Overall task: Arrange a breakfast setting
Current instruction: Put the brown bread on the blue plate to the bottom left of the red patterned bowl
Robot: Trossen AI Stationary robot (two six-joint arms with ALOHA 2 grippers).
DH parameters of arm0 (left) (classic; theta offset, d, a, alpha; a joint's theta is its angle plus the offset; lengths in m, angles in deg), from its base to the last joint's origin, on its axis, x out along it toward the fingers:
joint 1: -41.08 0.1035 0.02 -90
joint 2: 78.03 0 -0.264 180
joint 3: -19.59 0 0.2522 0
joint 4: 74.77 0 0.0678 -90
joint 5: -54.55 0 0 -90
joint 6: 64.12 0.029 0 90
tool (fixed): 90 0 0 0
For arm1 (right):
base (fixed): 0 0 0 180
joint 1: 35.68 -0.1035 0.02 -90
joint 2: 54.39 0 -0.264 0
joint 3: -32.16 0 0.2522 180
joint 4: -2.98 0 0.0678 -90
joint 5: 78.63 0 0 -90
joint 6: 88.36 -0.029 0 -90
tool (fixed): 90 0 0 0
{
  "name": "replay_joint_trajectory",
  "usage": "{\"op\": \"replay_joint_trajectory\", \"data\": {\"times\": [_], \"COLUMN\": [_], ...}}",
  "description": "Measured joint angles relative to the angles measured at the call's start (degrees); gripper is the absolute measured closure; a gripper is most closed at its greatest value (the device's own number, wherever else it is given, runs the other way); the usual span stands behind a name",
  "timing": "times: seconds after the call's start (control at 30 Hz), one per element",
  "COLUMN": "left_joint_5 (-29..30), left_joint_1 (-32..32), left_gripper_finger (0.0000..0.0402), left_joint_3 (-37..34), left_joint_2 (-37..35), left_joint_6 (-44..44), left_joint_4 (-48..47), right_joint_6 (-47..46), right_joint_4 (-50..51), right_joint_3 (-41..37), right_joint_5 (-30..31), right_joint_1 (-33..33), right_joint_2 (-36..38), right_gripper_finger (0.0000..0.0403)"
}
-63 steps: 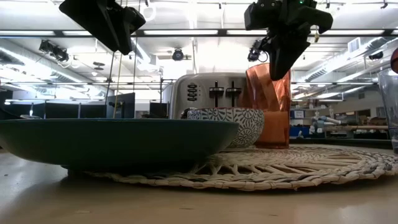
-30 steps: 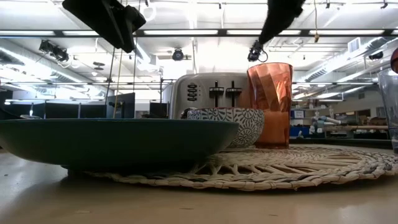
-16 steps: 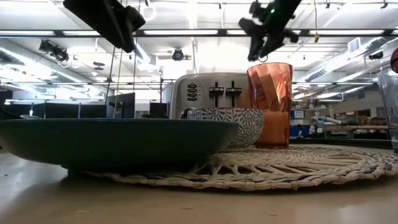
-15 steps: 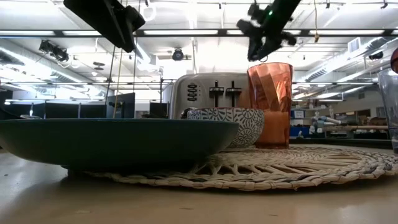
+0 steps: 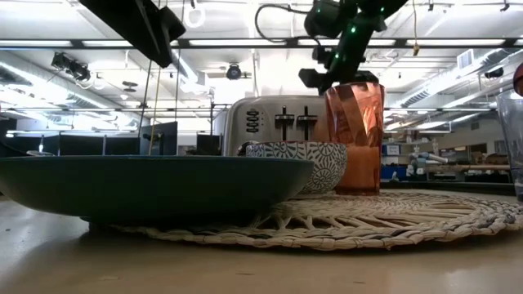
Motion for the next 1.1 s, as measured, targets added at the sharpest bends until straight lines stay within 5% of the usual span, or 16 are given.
{"op": "replay_joint_trajectory", "data": {"times": [0.37,1.1], "left_joint_5": [0.0,0.0], "left_joint_1": [-0.3,-0.3], "left_gripper_finger": [0.0262,0.0262], "left_joint_3": [0.0,0.0], "left_joint_2": [0.0,0.0], "left_joint_6": [0.0,0.1], "left_joint_4": [0.0,-0.1], "right_joint_6": [-4.4,-3.0], "right_joint_4": [-0.6,-6.4], "right_joint_3": [0.0,0.0], "right_joint_5": [-3.0,-0.7], "right_joint_1": [1.1,0.2], "right_joint_2": [-0.6,-1.4], "right_gripper_finger": [0.0238,0.0387]}}
